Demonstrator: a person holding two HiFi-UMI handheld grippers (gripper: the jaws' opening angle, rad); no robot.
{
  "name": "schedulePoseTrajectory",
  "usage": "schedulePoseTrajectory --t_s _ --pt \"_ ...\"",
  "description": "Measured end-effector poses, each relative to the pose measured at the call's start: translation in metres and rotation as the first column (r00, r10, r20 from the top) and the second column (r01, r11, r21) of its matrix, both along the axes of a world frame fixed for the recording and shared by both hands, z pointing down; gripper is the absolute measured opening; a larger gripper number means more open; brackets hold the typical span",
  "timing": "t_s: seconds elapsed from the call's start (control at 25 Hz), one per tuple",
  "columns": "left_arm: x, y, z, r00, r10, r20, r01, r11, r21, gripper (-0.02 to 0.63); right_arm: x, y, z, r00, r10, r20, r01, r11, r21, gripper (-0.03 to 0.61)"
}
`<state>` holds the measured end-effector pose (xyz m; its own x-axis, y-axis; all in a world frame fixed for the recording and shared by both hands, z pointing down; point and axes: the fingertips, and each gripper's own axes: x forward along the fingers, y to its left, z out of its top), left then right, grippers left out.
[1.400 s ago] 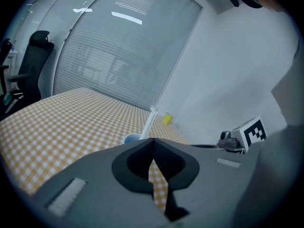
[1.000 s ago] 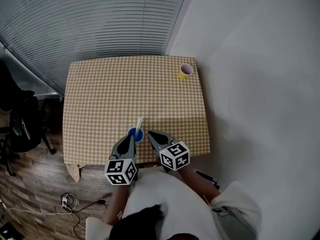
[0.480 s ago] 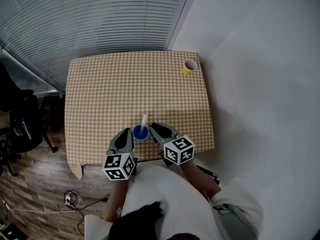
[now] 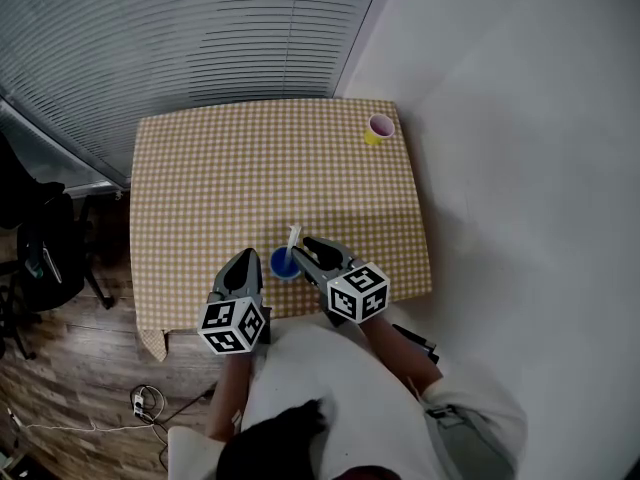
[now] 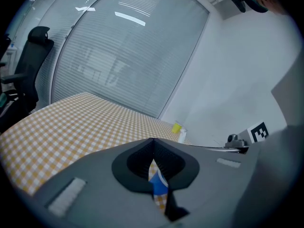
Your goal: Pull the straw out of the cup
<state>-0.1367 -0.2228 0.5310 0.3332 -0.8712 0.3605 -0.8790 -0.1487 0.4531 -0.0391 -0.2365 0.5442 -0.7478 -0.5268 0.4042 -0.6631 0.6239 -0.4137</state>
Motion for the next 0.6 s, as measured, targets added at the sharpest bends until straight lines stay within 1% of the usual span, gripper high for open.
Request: schedulePoseTrajectory --t_s 0.2,0.6 --pt "0.001 -0.002 0.000 1.000 0.019 -0.003 -0.019 1.000 -0.004 0.012 -0.009 0.000 0.003 1.000 -0.008 -0.020 0.008 1.000 -0.010 0.133" --pt "-0.002 0.002 0.003 1.000 -0.001 -0.006 0.001 1.000 -0.004 0.012 -0.017 -0.004 0.009 0.999 -0.029 -0.037 0.029 0.999 -0.018 0.152"
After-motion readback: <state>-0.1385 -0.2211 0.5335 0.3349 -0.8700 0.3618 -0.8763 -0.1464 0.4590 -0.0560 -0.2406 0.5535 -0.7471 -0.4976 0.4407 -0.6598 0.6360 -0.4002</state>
